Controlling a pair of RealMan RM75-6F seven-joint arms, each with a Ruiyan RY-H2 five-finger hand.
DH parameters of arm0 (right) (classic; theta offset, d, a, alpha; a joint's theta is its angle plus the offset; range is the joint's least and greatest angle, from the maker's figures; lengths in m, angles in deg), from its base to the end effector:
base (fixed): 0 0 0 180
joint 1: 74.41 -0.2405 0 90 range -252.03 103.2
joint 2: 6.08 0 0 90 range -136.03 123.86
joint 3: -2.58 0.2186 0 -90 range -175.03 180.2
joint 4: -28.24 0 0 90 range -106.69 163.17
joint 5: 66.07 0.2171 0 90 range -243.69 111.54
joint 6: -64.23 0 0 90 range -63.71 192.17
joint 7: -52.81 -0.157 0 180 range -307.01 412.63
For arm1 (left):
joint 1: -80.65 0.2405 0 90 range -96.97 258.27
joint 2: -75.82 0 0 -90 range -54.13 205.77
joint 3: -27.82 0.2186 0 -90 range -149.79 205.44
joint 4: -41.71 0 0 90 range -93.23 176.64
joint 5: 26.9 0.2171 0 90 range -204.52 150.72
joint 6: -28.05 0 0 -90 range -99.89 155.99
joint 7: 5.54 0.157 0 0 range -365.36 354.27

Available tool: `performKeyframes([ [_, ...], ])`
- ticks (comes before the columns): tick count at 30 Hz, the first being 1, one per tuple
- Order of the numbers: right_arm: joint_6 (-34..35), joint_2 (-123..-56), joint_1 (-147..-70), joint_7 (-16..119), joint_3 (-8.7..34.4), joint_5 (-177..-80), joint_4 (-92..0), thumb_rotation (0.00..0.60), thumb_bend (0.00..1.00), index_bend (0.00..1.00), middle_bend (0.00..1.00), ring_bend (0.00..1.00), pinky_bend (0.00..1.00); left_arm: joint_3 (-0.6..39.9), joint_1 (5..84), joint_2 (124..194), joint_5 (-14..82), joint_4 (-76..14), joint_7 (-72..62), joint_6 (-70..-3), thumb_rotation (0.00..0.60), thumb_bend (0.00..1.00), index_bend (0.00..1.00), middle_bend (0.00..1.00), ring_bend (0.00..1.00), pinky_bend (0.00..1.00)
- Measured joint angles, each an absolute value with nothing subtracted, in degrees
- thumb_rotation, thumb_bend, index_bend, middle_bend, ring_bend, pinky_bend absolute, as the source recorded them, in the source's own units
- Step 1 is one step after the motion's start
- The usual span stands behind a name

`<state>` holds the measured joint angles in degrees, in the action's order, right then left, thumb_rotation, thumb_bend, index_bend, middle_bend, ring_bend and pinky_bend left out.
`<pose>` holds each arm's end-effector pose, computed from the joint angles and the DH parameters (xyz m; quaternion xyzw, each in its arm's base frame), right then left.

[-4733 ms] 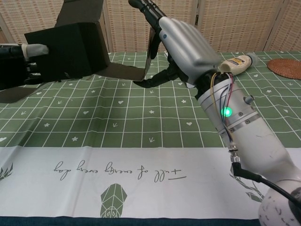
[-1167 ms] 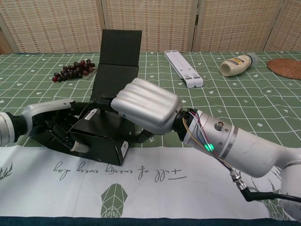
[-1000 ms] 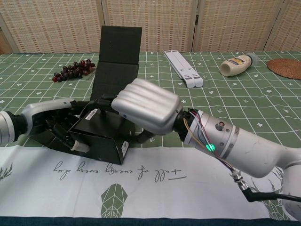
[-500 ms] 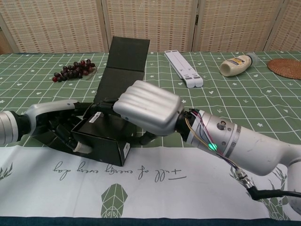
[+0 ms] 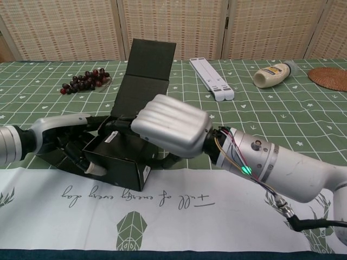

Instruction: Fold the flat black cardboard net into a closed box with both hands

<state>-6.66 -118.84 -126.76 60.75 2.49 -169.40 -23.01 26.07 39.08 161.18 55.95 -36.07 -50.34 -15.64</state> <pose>-0.0342 -0.2800 -0.1118 0.8285 -0.0397 0.4955 0.2577 -0.1664 0.3044 -0.0509 -0.6201 -0.6621 -0.3847 0.1705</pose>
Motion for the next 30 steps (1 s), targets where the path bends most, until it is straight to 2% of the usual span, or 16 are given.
performKeyframes([
  [18,-3.6,-117.6,-129.2,61.5,3.1,-169.6,-24.2,0.600,0.35,0.19,0.32,0.67,0.95,26.0,39.1,161.2,55.8,-36.4,-50.7,-15.4,0.600,0.08,0.11,0.04,0.55,0.81],
  [30,-1.9,-116.4,-130.0,62.0,2.8,-169.7,-25.3,0.600,0.47,0.34,0.41,0.71,0.97,26.2,39.3,161.1,56.2,-36.6,-51.6,-15.5,0.600,0.08,0.12,0.04,0.56,0.81],
])
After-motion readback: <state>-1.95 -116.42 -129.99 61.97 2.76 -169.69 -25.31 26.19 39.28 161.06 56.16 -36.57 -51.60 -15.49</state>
